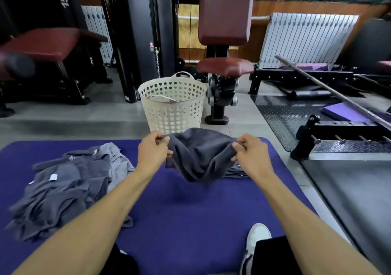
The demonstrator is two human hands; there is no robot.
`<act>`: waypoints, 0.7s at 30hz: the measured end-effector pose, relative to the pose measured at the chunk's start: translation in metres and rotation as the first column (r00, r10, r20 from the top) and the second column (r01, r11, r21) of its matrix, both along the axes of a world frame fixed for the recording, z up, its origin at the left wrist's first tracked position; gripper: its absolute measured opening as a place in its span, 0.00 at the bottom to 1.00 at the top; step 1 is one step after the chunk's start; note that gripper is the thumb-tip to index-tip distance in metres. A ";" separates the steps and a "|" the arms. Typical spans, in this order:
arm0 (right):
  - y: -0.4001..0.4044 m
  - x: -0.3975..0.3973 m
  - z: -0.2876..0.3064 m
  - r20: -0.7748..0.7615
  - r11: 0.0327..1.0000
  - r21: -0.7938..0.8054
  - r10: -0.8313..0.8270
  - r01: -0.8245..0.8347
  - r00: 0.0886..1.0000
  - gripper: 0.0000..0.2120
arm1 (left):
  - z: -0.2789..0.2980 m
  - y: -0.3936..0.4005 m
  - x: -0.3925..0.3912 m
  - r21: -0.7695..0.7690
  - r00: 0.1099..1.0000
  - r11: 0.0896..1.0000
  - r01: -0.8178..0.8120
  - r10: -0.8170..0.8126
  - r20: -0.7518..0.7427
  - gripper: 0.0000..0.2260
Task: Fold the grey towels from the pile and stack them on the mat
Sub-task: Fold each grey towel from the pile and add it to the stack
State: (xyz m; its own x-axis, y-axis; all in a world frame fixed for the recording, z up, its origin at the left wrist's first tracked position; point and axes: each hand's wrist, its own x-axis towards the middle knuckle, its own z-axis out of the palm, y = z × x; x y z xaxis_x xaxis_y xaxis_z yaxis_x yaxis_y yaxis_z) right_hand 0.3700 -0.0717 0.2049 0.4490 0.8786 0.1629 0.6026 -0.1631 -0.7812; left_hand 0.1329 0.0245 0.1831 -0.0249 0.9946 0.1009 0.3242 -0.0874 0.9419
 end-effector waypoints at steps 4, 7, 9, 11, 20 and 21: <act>-0.016 -0.001 0.005 -0.050 0.997 -0.043 0.061 -0.063 0.997 0.05 | 0.015 -0.011 0.000 -0.035 0.991 0.990 0.134 -0.133 0.022 0.05; -0.018 0.005 0.011 -0.204 0.998 0.008 0.070 -0.070 0.977 0.06 | 0.021 -0.016 -0.002 -0.051 0.982 0.984 0.173 -0.169 0.084 0.06; -0.016 0.012 0.014 -0.270 0.998 0.021 0.062 -0.059 0.961 0.06 | 0.023 -0.013 -0.004 -0.081 0.978 0.982 0.169 -0.157 0.134 0.06; -0.011 0.019 0.010 -0.253 0.998 -0.039 0.043 -0.054 0.966 0.07 | 0.017 -0.005 -0.005 -0.153 0.980 0.974 0.168 -0.147 0.135 0.05; 0.046 0.032 -0.014 -0.341 0.995 -0.099 -0.043 0.010 0.939 0.10 | -0.021 0.043 0.004 -0.034 0.999 0.999 0.023 -0.024 -0.023 0.08; 0.053 0.032 -0.009 -0.378 1.000 -0.025 -0.021 0.013 0.925 0.10 | -0.012 0.048 0.006 0.012 0.999 0.999 0.030 -0.030 0.018 0.09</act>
